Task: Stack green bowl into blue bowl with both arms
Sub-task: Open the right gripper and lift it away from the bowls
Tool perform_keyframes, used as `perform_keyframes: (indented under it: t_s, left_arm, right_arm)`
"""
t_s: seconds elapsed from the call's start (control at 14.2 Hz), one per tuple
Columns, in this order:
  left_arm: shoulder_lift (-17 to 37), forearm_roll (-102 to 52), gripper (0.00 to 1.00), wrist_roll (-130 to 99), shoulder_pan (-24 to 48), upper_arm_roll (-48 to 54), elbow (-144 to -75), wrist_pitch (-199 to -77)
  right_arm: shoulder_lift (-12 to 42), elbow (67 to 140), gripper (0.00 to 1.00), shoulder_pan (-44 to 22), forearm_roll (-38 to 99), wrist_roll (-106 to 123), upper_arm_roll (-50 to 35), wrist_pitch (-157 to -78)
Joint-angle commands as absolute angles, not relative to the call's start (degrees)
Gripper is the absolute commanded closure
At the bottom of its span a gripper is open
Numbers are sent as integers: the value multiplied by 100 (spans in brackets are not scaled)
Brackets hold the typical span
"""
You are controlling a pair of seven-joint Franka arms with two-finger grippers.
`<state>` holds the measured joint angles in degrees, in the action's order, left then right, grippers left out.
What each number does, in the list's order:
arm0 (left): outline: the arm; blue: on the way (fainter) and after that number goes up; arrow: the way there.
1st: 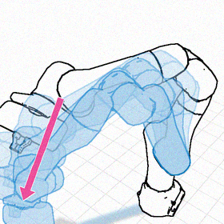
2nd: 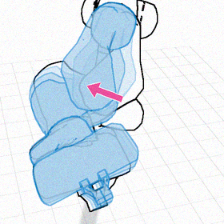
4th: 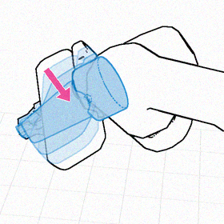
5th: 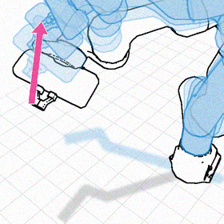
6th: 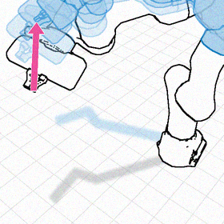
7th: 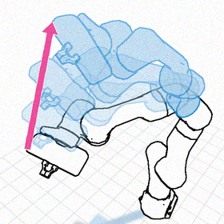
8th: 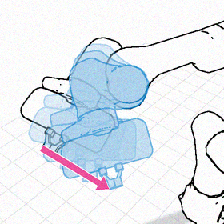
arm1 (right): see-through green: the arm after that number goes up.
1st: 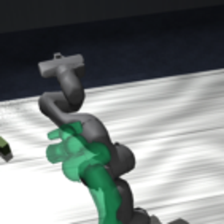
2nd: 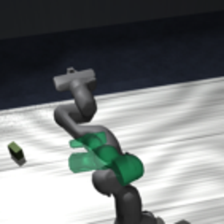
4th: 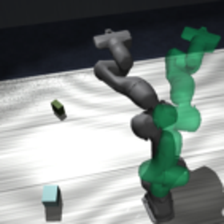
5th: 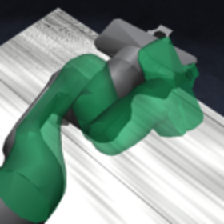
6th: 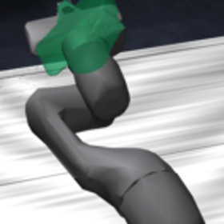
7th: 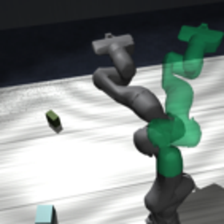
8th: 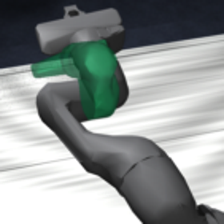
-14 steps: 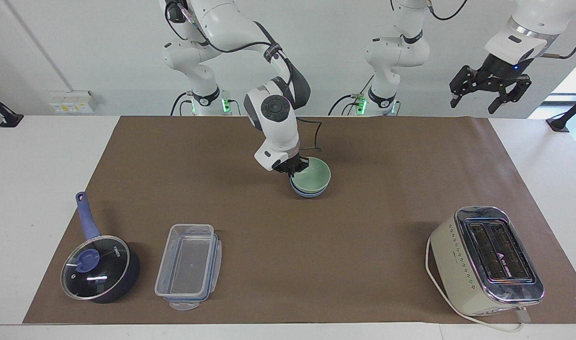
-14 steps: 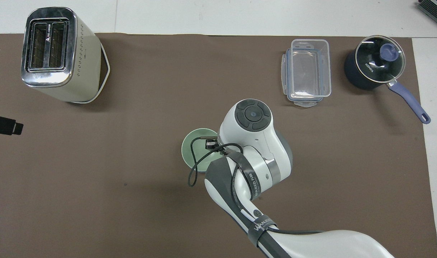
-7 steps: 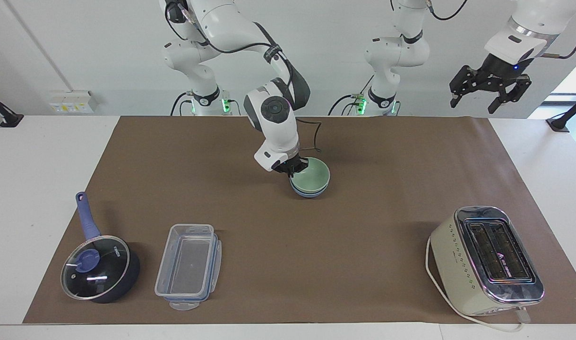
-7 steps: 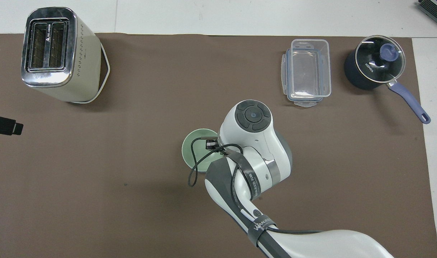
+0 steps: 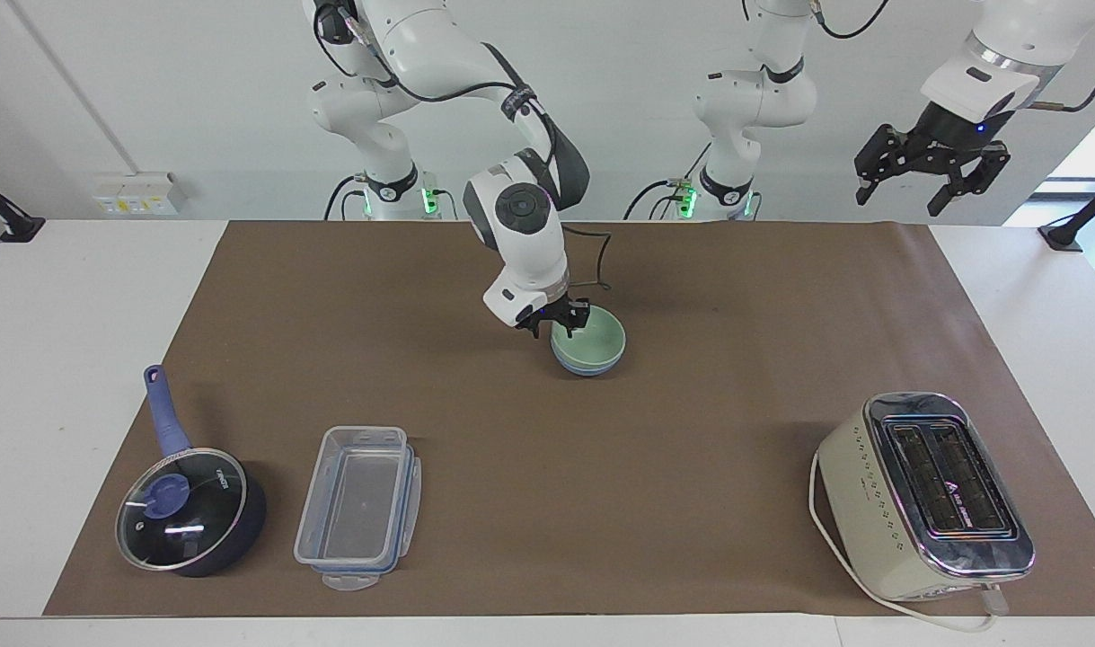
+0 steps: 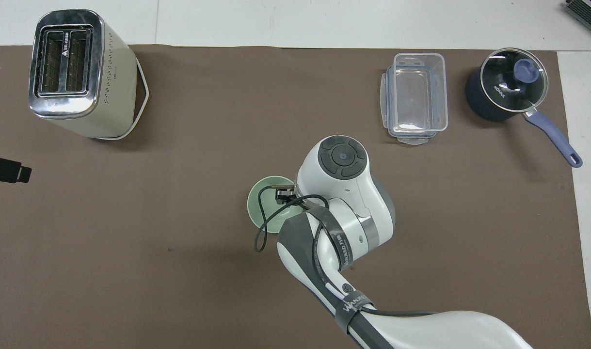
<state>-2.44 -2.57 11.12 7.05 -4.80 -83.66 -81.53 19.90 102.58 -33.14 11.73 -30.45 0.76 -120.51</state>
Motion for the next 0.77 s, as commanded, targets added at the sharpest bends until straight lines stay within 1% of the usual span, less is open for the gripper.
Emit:
perform_keyframes:
  t_s: [0.0,0.21,0.56,0.7]
  left_arm:
    - [-369,-237,0,1134,703,-466,-8499,-8121]
    - [-369,-237,0,1151,686,-466,-8499,-8130]
    - [-369,-237,0,1160,686,-475,-8499,-8112]
    - [-369,-237,0,1169,668,-475,-8499,-7999]
  right_arm:
    - [1794,10274,0,-3244,1275,-2760,97,-12085]
    - [1469,10274,0,-3016,1160,-2734,158,-11997]
    - [959,10239,0,-2137,511,-2514,158,-11979]
    - [835,10021,0,-1856,212,-2409,158,-11674]
